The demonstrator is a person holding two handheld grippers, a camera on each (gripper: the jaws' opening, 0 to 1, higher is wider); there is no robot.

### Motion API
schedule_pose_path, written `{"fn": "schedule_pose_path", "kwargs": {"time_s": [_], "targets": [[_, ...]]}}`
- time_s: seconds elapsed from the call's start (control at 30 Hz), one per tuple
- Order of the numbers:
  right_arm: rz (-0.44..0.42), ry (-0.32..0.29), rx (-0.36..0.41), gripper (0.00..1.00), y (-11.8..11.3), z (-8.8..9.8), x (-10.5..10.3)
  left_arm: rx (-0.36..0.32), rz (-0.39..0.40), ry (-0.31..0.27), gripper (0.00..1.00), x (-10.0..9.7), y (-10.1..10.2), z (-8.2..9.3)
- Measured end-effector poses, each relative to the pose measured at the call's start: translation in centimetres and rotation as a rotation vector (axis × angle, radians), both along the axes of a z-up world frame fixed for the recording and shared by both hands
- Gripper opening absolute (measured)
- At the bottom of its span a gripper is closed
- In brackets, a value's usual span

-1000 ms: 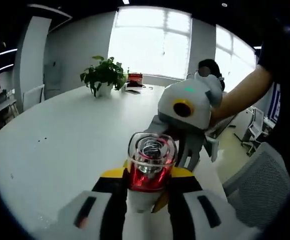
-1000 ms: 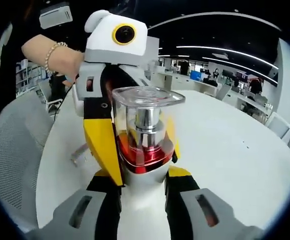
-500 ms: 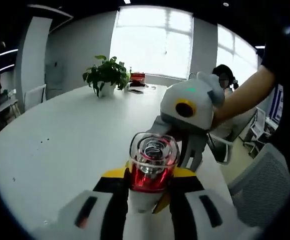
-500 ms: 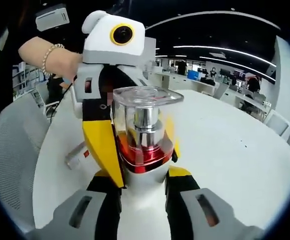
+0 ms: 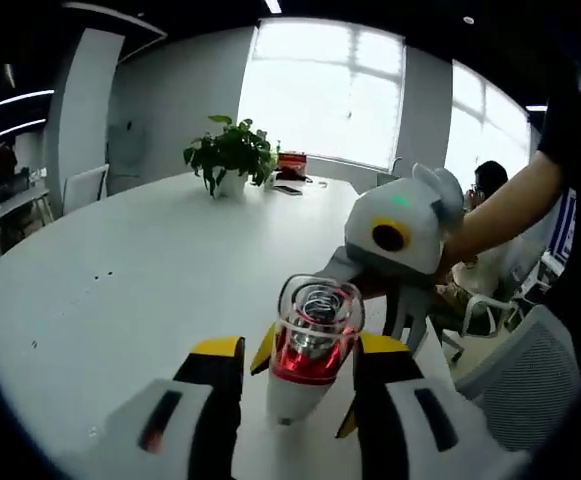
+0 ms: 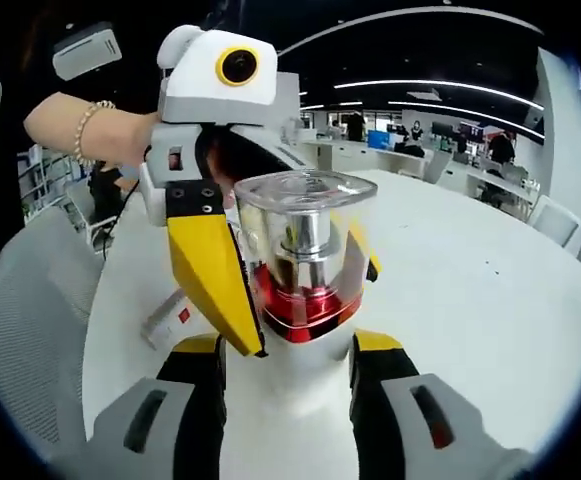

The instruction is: Arrange the skincare products in the storage area until every visible bottle or jar stands upright without overlapping.

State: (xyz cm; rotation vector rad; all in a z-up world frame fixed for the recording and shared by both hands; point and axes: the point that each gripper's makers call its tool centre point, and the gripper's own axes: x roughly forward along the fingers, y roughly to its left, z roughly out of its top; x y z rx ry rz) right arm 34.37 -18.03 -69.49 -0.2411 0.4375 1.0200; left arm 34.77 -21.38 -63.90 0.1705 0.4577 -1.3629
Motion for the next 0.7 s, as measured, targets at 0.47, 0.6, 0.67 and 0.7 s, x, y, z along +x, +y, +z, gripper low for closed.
{"fn": "schedule_pose_path", "kwargs": {"time_s": [0.47,0.6,0.67,0.7], "targets": [[-0.082,0.006,0.044,0.75,-0.3,0.7,-1.3,0.003,0.111,0.058,0.63,-1.0,2.3,0.0],[-0.130,0.012,0.043,0.84,-0.8,0.5,-1.8,0.003,0.161,0.074,0.71,-1.4,3.6,-0.1],[-0.150,0.013,0.047,0.88,-0.8,0.6,-2.3,-0.003,0.181,0.084,0.73,-1.5,4.2,0.0],[-0.153,0.016,0.049,0.89,-0.7,0.6,-2.6,-0.007,0.191,0.088,0.74,-1.5,4.7,0.0]]}}
